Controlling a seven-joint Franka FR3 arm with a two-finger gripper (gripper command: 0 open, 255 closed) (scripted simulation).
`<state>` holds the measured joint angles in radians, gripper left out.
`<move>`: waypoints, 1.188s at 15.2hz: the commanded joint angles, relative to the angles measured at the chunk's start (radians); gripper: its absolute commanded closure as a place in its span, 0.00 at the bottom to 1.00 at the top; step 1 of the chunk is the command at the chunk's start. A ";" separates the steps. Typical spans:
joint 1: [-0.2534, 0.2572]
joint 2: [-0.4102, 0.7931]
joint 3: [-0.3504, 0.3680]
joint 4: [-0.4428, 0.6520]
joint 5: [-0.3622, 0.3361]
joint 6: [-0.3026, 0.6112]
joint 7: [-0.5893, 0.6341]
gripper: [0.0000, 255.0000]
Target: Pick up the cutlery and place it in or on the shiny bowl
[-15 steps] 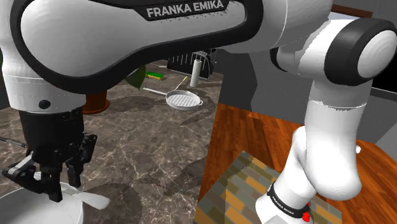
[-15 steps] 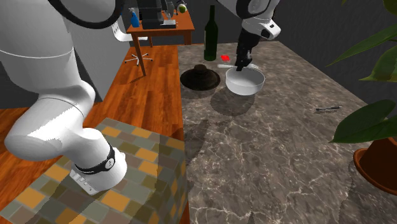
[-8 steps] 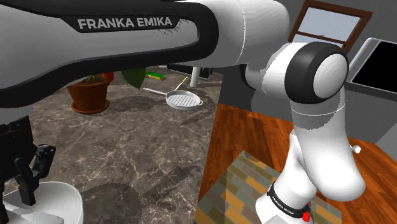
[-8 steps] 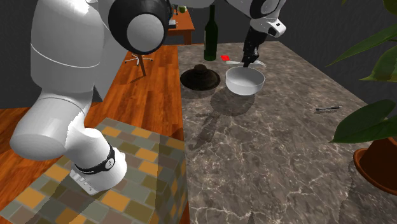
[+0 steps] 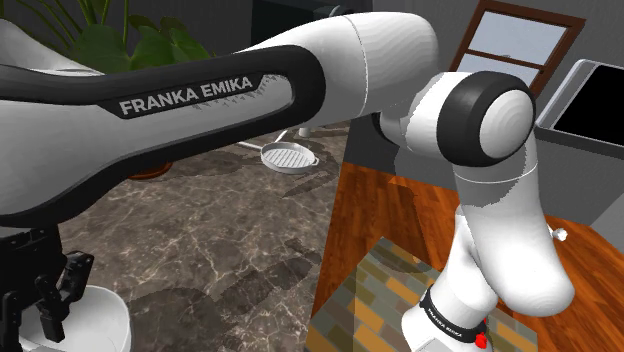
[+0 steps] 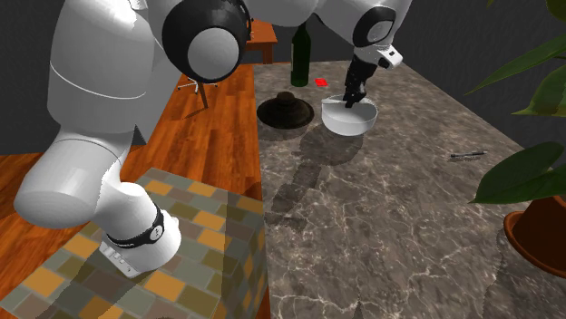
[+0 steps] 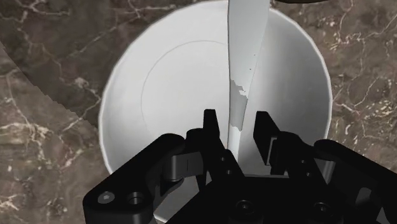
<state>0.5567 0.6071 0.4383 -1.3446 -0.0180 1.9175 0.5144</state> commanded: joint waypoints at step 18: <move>-0.006 -0.014 0.002 0.089 0.005 -0.103 -0.003 0.00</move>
<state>0.5531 0.5923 0.4412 -1.2780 -0.0138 1.8393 0.5142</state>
